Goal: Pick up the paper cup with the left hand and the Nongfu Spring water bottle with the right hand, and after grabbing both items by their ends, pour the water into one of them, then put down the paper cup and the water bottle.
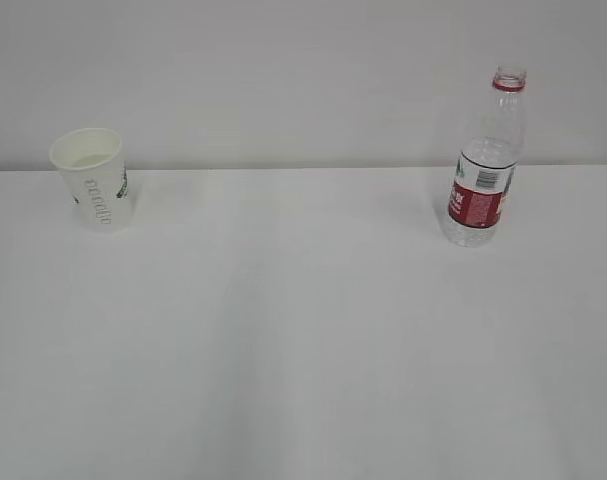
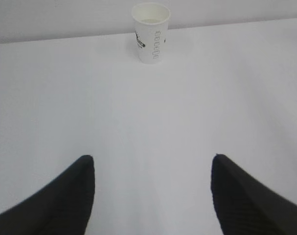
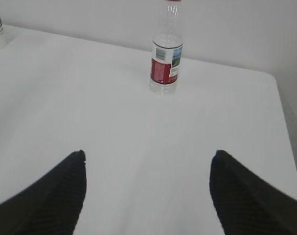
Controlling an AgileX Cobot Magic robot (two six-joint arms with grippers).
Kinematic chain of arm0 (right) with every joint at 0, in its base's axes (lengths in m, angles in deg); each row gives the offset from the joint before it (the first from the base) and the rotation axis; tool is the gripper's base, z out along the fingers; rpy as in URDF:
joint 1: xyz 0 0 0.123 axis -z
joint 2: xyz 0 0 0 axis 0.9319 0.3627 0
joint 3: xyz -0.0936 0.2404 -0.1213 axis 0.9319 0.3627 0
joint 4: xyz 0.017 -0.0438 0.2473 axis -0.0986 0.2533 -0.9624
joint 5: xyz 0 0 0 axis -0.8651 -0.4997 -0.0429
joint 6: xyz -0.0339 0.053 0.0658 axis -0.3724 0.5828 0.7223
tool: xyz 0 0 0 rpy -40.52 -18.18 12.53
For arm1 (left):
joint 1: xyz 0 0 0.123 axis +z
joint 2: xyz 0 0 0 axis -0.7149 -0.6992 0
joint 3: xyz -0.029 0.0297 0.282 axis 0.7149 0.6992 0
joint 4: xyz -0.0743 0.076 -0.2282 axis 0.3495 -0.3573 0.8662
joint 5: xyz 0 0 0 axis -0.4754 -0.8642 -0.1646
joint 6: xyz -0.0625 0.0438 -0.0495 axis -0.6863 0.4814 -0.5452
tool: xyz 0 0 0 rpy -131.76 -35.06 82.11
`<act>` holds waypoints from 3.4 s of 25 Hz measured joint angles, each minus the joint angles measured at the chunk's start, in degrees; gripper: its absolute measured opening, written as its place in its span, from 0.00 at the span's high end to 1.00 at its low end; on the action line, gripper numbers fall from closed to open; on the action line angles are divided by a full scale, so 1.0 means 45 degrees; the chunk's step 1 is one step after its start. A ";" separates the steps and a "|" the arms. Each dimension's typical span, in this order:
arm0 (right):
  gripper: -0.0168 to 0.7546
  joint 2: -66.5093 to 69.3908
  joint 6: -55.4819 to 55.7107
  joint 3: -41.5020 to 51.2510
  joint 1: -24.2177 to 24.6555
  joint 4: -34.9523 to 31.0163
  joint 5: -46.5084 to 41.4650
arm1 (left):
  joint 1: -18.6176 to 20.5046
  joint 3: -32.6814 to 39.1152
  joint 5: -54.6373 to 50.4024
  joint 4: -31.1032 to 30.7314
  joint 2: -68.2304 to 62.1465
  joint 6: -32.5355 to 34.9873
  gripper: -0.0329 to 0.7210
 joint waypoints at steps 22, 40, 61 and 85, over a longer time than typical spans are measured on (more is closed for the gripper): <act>0.21 -0.0021 0.0000 0.0100 0.0000 0.0231 -0.1678 | 0.0000 0.1040 0.0629 0.0091 0.0000 0.0000 0.28; 0.21 -0.0021 0.0000 0.0100 0.0000 0.0231 -0.1678 | 0.0000 0.1046 0.0638 0.0235 0.0000 0.0000 0.29; 0.21 -0.0021 0.0022 0.0100 0.0000 0.0231 -0.1707 | 0.0000 0.1046 0.0638 0.0363 0.0000 0.0000 0.29; 0.21 -0.0021 0.0022 0.0100 0.0000 0.0231 -0.1707 | 0.0000 0.1046 0.0557 0.0363 0.0000 0.0000 0.30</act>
